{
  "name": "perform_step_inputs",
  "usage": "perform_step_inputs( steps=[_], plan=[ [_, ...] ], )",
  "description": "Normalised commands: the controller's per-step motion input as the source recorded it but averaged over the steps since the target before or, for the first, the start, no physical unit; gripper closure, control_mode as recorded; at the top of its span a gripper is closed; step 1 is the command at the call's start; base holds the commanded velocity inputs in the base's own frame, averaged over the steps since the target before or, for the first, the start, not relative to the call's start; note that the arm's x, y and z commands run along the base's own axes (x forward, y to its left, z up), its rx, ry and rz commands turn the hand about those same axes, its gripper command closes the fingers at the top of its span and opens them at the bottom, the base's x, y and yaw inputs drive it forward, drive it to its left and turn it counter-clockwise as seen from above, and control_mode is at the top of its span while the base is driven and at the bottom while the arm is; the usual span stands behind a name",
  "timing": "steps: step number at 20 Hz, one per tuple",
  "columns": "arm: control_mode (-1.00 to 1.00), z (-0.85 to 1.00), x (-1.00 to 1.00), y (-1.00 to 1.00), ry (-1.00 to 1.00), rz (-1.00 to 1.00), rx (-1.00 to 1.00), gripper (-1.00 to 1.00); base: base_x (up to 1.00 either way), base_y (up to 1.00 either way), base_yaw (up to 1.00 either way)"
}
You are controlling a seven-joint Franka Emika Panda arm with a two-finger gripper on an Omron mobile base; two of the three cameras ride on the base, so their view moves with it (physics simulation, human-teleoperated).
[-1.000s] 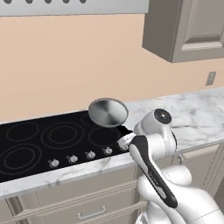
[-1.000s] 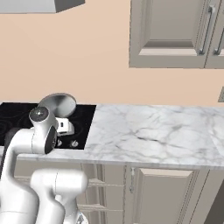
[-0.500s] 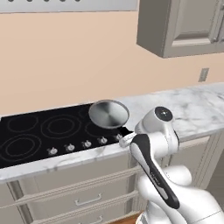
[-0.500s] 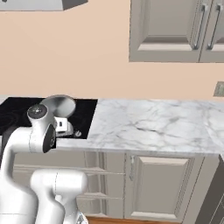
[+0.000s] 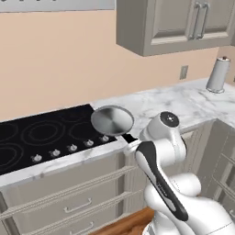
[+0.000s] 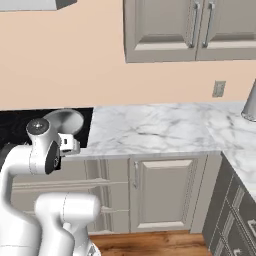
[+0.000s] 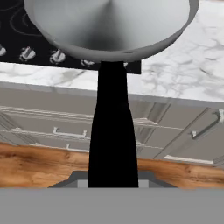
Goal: Move the pot and pan from the stove into the sink.
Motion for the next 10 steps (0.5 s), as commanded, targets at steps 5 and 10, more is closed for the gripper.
perform_step_inputs(
  steps=[5,10],
  plan=[
    [1.0,0.0,0.0,0.0,0.0,0.0,0.0,1.0,-0.07,-0.14,-0.42],
    [1.0,0.0,0.0,0.0,0.0,0.0,0.0,1.0,-0.05,-0.21,-0.41]
  ],
)
